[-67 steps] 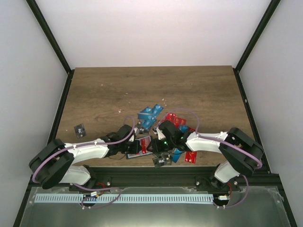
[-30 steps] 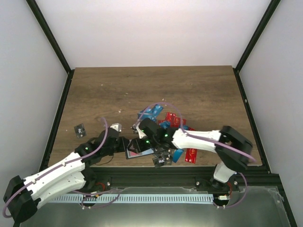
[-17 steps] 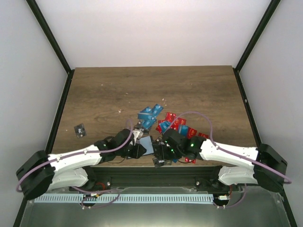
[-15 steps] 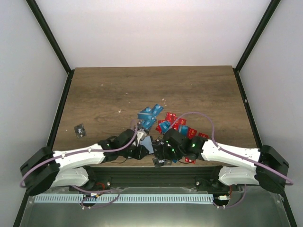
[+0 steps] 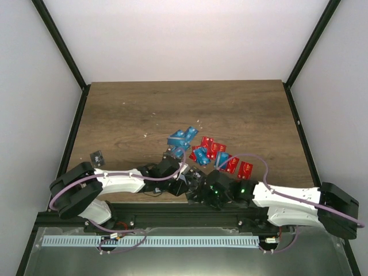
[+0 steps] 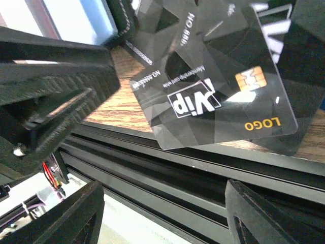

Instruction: Put the credit cards into the card holder

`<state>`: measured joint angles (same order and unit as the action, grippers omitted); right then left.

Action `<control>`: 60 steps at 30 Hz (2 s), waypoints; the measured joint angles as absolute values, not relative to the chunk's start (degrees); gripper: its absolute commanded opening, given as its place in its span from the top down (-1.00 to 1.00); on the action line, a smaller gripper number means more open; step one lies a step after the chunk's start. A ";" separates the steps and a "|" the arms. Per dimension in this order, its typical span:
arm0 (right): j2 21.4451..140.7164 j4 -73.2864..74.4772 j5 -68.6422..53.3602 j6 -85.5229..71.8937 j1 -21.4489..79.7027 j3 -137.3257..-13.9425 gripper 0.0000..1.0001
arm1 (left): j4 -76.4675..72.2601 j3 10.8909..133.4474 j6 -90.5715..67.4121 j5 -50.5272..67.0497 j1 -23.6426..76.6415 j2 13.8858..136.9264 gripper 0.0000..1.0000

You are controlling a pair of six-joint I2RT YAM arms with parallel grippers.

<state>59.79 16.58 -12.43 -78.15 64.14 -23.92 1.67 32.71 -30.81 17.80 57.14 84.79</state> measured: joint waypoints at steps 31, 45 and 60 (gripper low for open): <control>68.29 -11.16 -6.52 -97.21 68.36 -11.64 0.21 | -8.23 30.50 -31.57 18.33 62.57 88.86 0.63; 61.49 -7.62 -4.97 -97.71 68.55 -10.92 0.99 | -9.61 29.10 -34.72 19.44 63.42 87.96 0.63; 42.35 4.86 -6.83 -67.26 53.25 -16.93 0.99 | 10.94 31.86 -32.93 8.49 56.51 57.87 0.13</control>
